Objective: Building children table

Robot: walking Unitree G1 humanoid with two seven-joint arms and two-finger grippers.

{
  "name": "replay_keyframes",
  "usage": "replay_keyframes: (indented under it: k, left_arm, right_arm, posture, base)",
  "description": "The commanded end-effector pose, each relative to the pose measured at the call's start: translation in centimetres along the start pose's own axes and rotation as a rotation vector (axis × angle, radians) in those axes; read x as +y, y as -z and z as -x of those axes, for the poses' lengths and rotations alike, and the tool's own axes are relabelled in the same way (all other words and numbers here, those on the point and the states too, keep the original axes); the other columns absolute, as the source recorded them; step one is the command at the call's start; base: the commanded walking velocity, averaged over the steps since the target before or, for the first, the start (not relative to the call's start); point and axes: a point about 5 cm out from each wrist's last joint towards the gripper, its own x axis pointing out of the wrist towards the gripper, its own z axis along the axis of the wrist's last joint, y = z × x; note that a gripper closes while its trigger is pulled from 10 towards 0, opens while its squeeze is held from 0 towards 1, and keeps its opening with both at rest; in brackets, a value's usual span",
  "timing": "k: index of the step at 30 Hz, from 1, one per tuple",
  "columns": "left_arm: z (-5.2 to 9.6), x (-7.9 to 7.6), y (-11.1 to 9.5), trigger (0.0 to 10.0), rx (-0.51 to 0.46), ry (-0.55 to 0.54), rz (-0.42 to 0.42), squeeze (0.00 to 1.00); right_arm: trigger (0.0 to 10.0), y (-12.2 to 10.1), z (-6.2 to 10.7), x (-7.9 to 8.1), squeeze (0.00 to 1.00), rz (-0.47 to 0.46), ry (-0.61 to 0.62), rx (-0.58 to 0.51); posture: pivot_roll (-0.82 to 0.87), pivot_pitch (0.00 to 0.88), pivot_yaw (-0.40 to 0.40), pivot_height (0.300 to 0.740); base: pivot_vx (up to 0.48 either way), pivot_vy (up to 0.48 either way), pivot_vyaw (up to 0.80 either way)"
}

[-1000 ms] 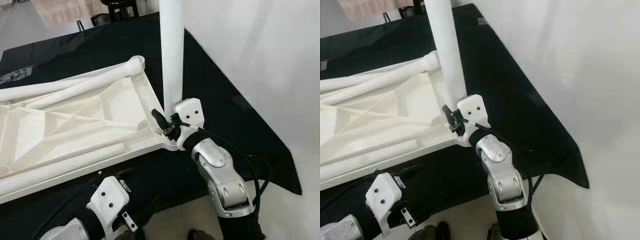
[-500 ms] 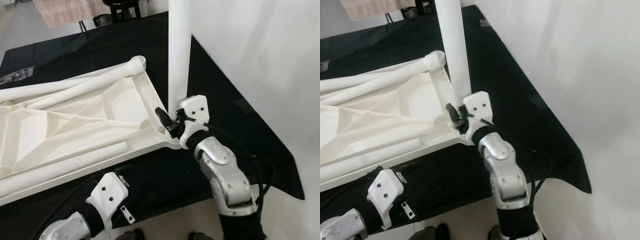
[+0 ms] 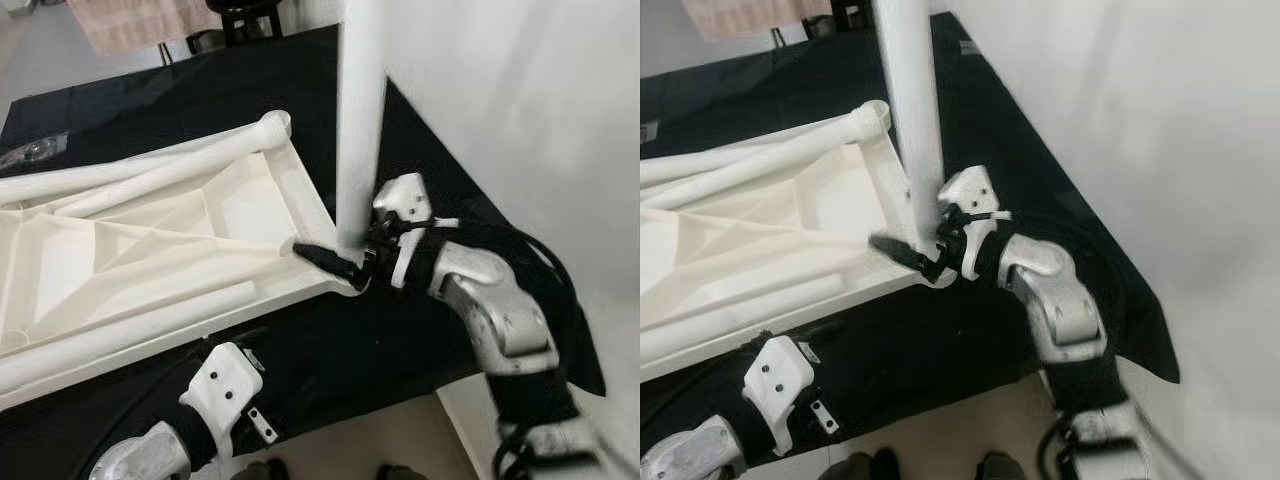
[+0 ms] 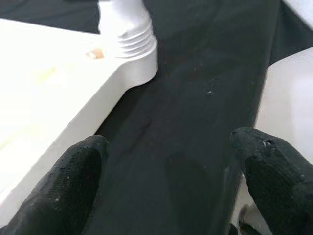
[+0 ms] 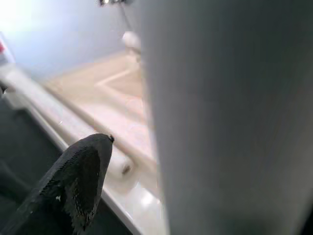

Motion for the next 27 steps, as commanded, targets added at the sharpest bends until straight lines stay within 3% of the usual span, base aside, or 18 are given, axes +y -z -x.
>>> replay_keyframes:
  k: [1,4,8,9,11,12,18,25,27]
  left_arm:
    - [0.1,-0.3,0.6,10.0,0.023,0.003,0.004,0.00]
    - [-0.2,-0.1,0.8,10.0,0.019,-0.015,0.019,0.00]
    - [-0.4,0.2,1.0,10.0,0.007,-0.044,0.041,0.00]
    - [-0.5,0.4,1.0,10.0,-0.005,-0.057,0.057,0.00]
    - [-0.5,0.4,1.0,10.0,-0.005,-0.057,0.057,0.00]
    - [-0.5,0.5,1.2,10.0,-0.014,-0.071,0.073,0.00]
    - [-0.8,0.6,1.3,10.0,-0.059,-0.109,0.112,0.00]
    - [-0.9,0.5,1.5,10.0,-0.064,-0.113,0.121,0.00]
    - [-0.4,0.4,1.8,10.0,-0.064,-0.163,0.180,0.00]
  right_arm:
    - [10.0,0.5,-0.5,0.4,0.00,-0.001,-0.070,0.001]
    - [10.0,0.5,-1.2,-0.9,0.00,-0.032,-0.156,0.002]
    - [10.0,0.5,-1.9,-2.0,0.00,-0.037,-0.177,0.013]
    - [4.0,0.5,-2.1,-2.4,0.00,-0.042,-0.175,0.015]
    - [4.0,0.5,-2.1,-2.4,0.00,-0.042,-0.175,0.015]
    - [0.0,0.6,-2.2,-2.8,0.00,-0.056,-0.170,0.016]
    - [0.0,1.5,-1.6,-3.8,0.00,-0.062,-0.148,0.033]
    - [0.0,2.9,-0.3,-3.5,0.00,-0.065,-0.134,0.055]
    - [0.0,6.4,1.0,-0.7,0.00,-0.097,-0.003,0.218]
  posture:
    - [0.00,0.175,0.044,0.740]
    - [0.01,0.154,0.030,0.740]
    - [0.01,0.141,0.021,0.740]
    - [0.02,0.134,0.018,0.740]
    - [0.02,0.134,0.018,0.740]
    - [0.02,0.124,0.017,0.740]
    - [0.02,0.093,0.017,0.740]
    - [0.01,0.083,0.014,0.740]
    - [0.02,0.073,0.013,0.740]
  base:
    - [0.000,0.000,0.00]
    - [0.000,0.000,0.00]
    - [0.000,0.000,0.00]
    - [0.000,0.000,0.00]
    - [0.000,0.000,0.00]
    - [0.000,0.000,0.00]
    - [0.000,0.000,0.00]
    - [0.000,0.000,0.00]
    - [0.000,0.000,0.00]
